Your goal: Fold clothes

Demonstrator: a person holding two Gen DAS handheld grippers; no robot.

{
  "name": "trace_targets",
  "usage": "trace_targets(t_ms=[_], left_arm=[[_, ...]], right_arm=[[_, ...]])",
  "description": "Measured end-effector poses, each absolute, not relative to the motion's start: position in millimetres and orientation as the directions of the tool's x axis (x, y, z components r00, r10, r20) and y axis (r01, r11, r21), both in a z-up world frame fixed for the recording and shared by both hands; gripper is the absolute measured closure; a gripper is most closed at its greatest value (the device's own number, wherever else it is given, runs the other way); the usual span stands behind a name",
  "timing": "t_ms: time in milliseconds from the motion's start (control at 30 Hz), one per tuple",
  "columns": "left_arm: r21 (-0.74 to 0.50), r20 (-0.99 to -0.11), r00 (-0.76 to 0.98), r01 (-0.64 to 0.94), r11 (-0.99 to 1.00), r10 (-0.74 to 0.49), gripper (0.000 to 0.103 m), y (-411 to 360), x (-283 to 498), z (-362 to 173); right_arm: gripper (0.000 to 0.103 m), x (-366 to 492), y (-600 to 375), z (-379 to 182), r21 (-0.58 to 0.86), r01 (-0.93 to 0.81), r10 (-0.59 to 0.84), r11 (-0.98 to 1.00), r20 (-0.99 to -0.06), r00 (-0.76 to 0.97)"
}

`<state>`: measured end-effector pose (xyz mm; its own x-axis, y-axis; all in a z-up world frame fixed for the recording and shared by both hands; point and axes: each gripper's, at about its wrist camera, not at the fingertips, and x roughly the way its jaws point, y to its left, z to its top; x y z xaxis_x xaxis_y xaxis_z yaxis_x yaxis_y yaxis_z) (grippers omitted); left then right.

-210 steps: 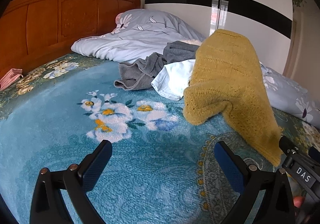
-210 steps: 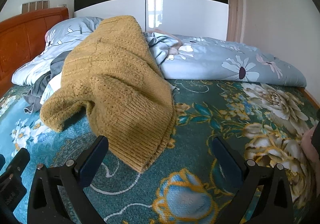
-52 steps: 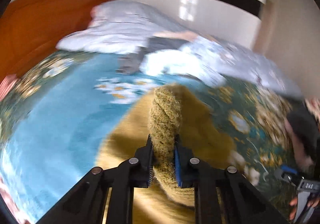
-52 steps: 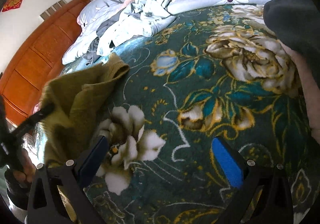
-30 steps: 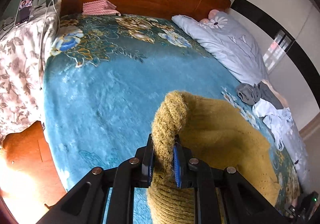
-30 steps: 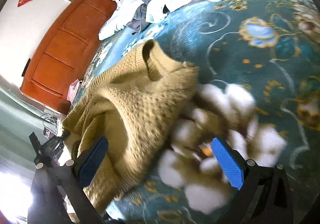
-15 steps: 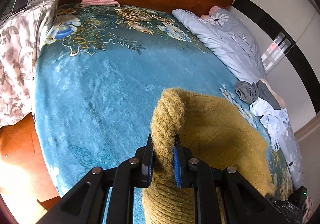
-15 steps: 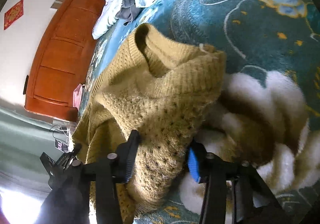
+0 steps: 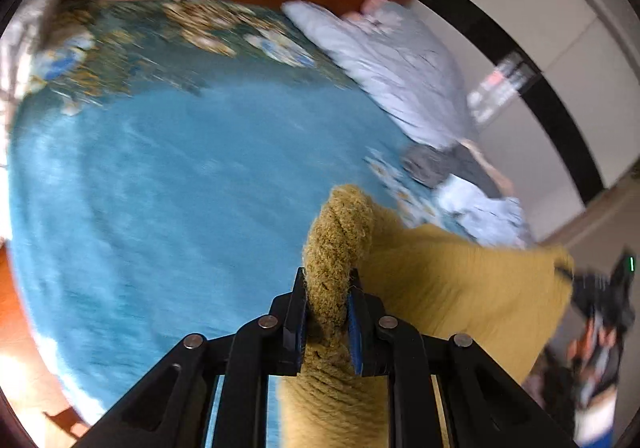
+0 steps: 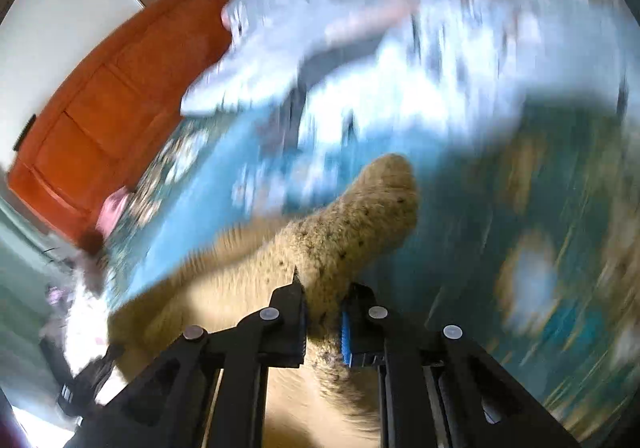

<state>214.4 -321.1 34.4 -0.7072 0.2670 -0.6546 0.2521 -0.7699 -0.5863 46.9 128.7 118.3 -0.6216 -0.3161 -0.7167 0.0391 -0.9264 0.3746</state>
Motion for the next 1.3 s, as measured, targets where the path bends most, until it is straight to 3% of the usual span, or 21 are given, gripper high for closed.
trace_targets(t_ms=[167,367,500,700,867,1167,1300], left_arm=[[-0.589,-0.686,-0.659,0.252,-0.768,0.31,0.085,-299.5,194.9,10.4],[-0.589,-0.702,-0.643,0.282,-0.757,0.306,0.085,-305.3,193.5,-3.3],[-0.578,-0.712,-0.634,0.285,-0.765,0.301,0.083,-308.9,191.4,-4.3],[-0.55,-0.734,-0.626,0.321,-0.771,0.262,0.077,-307.4,198.9,-5.3],[-0.514,-0.746,-0.624,0.317,-0.797,0.233,0.073,-303.0,213.6,6.3],[-0.415,-0.768,-0.606,0.226,-0.881,0.207,0.048,-272.9,230.4,24.5],[-0.349,-0.796,-0.577,0.193,-0.917,0.181,0.048,-255.7,233.8,20.0]], right_arm=[[0.09,5.0,116.7,165.4,0.161,0.032,-0.137,-0.986,-0.695,-0.706],[0.089,-9.5,125.9,97.0,0.102,-0.021,-0.069,-0.995,-0.799,-0.597],[0.085,-8.6,158.7,64.2,0.18,-0.106,-0.095,-0.978,-0.834,-0.543],[0.052,10.6,173.2,81.3,0.22,-0.094,-0.124,-0.971,-0.799,-0.588],[0.047,62.0,183.2,86.4,0.317,-0.036,-0.232,-0.948,-0.761,-0.606],[0.047,169.2,194.9,15.2,0.511,-0.059,-0.437,-0.858,-0.784,-0.442],[0.047,190.1,195.5,-9.1,0.593,-0.105,-0.511,-0.798,-0.759,-0.403]])
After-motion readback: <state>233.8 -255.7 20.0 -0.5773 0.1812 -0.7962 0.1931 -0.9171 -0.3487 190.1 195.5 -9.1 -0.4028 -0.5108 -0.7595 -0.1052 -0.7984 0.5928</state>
